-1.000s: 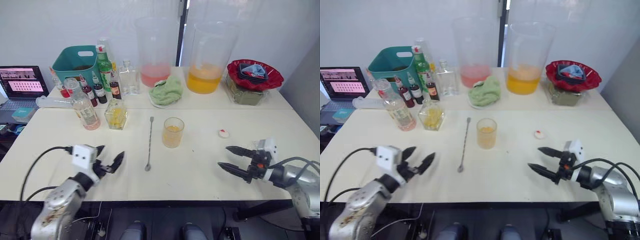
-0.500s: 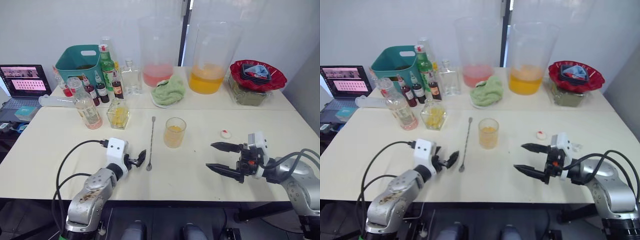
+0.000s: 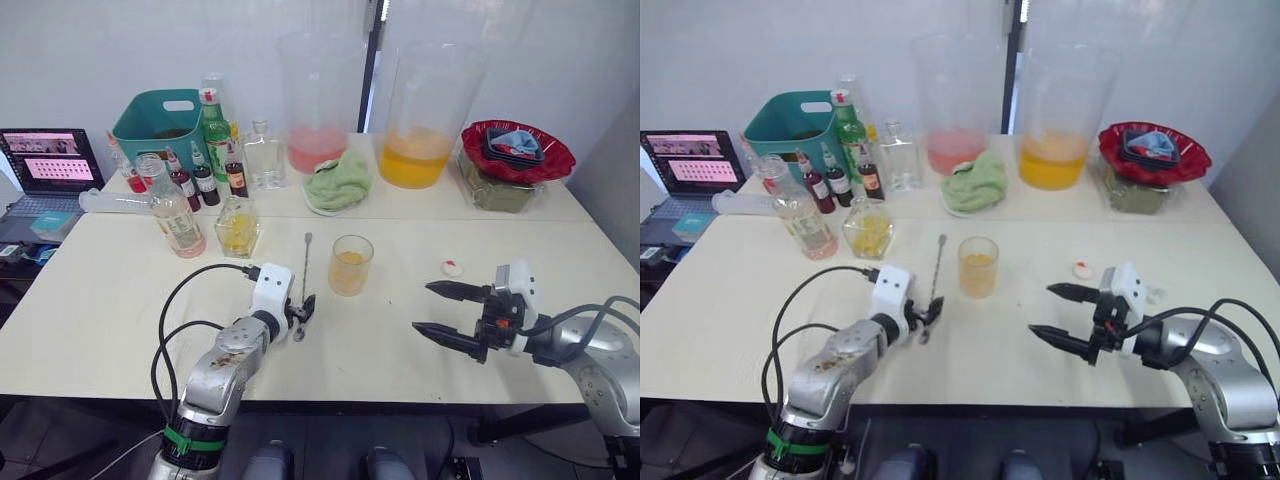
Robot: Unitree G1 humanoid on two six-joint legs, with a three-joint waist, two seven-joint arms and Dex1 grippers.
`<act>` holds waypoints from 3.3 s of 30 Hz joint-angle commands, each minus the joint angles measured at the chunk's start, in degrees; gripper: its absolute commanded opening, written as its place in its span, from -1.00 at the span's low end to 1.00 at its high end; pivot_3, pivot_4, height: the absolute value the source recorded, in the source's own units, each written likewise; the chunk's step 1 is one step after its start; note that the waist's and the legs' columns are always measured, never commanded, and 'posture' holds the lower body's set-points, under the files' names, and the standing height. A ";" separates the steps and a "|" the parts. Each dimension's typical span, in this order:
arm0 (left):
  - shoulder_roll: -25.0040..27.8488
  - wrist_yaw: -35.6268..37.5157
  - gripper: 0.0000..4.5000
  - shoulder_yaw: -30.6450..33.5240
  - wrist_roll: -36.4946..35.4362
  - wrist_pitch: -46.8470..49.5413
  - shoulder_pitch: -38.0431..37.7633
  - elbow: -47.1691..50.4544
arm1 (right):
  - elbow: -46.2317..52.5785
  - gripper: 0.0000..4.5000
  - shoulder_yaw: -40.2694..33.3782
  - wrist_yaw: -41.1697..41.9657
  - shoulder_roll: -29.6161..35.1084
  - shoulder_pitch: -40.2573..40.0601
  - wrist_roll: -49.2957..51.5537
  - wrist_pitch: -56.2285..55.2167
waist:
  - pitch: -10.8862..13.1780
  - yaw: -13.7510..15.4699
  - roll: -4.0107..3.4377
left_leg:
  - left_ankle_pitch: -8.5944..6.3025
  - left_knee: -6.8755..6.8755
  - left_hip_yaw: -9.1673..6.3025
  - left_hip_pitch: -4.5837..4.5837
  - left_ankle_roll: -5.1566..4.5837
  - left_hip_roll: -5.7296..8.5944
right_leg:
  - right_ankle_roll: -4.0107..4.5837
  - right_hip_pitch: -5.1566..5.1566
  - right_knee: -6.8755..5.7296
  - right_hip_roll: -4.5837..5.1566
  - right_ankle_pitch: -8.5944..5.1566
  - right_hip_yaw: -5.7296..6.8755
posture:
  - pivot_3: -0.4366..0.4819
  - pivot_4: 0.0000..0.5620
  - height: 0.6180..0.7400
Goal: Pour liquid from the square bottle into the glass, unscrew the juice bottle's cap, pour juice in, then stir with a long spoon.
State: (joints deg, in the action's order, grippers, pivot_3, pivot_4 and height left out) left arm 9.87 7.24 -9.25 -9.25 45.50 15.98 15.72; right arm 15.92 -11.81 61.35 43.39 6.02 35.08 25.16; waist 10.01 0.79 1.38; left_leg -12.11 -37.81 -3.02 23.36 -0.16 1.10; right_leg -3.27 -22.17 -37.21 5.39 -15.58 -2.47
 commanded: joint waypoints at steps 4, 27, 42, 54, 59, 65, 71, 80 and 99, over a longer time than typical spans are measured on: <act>1.76 0.73 -0.25 0.69 0.81 4.46 -0.85 1.38 | 1.94 1.00 -0.56 -1.26 -0.39 0.03 0.38 -0.80 | -0.01 -0.09 -0.01 | 0.00 0.00 -0.03 -0.02 0.00 -0.02 | 0.00 0.01 0.00 -0.01 0.00 0.00 | -0.05 -0.47 1.00; 14.53 15.07 -0.99 14.02 -10.71 2.49 -4.86 10.27 | -2.02 1.00 4.91 -1.09 -3.40 2.01 -3.45 -4.41 | -0.07 -0.27 -0.13 | 0.00 0.24 -0.16 -0.08 0.00 -0.07 | 0.02 -0.08 0.07 0.06 0.00 -0.06 | -0.05 -0.47 1.00; -2.66 -4.96 0.25 2.90 -2.51 15.73 2.87 6.55 | 1.49 1.00 6.07 -4.15 -3.42 1.05 -3.05 -2.45 | -0.08 -0.07 -0.08 | 0.00 0.11 -0.11 0.03 0.00 -0.01 | -0.03 -0.08 0.05 -0.01 0.02 -0.03 | -0.05 -0.47 1.00; -6.37 -8.11 -0.54 0.68 1.24 25.30 4.60 2.28 | 1.04 1.00 9.08 -4.62 -5.36 2.36 -4.24 -2.72 | -0.25 -0.03 -0.17 | 0.00 0.07 -0.06 -0.08 0.00 0.03 | -0.05 0.07 0.05 0.01 0.01 -0.01 | -0.05 -0.47 1.00; -5.25 -7.06 -0.99 2.36 1.19 25.42 4.22 3.72 | 0.58 1.00 9.25 -4.30 -5.65 2.63 -4.51 -2.83 | -0.27 -0.07 -0.17 | 0.00 0.08 -0.07 -0.09 0.00 0.02 | -0.05 0.07 0.05 0.00 0.01 -0.01 | -0.05 -0.47 1.00; 3.50 -0.30 -0.99 4.83 -0.65 23.57 1.92 10.96 | -0.97 1.00 9.91 -3.78 -6.21 2.98 -5.17 -3.86 | -0.28 -0.81 -0.18 | 0.00 0.12 -0.08 -0.08 0.00 -0.05 | -0.04 -0.01 0.05 -0.06 0.01 -0.03 | -0.05 -0.47 1.00; 16.38 11.15 -0.99 7.87 -5.92 19.71 -2.10 18.26 | -2.80 1.00 10.89 -3.17 -6.75 3.67 -6.15 -5.05 | -0.27 -1.56 -0.18 | 0.02 0.37 -0.14 -0.11 0.04 -0.09 | 0.02 -0.12 0.04 -0.07 -0.01 -0.07 | -0.05 -0.47 1.00; 32.92 33.96 -0.99 13.86 -9.15 -5.27 -13.71 12.27 | -4.45 1.00 11.69 -2.60 -7.67 4.11 -7.54 -6.09 | -0.26 -1.33 -0.18 | 0.02 0.48 -0.16 -0.13 0.05 -0.08 | 0.05 -0.14 0.17 0.04 -0.02 -0.08 | -0.05 -0.47 1.00; 38.40 47.34 -0.07 14.94 -7.17 -26.01 -11.07 -8.76 | -5.19 1.00 11.26 -2.69 -8.14 3.59 -8.86 -7.38 | -0.24 -1.35 -0.18 | 0.05 0.66 -0.17 -0.16 0.09 -0.08 | 0.09 -0.21 0.14 0.09 -0.05 -0.06 | -0.05 -0.47 1.00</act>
State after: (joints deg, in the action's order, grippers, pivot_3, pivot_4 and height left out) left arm 46.82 53.61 5.09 -16.47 19.91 3.88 6.24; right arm 9.96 0.46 58.61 35.33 9.71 26.00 19.16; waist 9.77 -0.55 1.20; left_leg -12.06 -37.15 -3.19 23.20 -0.08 1.02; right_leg -3.17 -22.38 -37.07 5.49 -15.62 -2.53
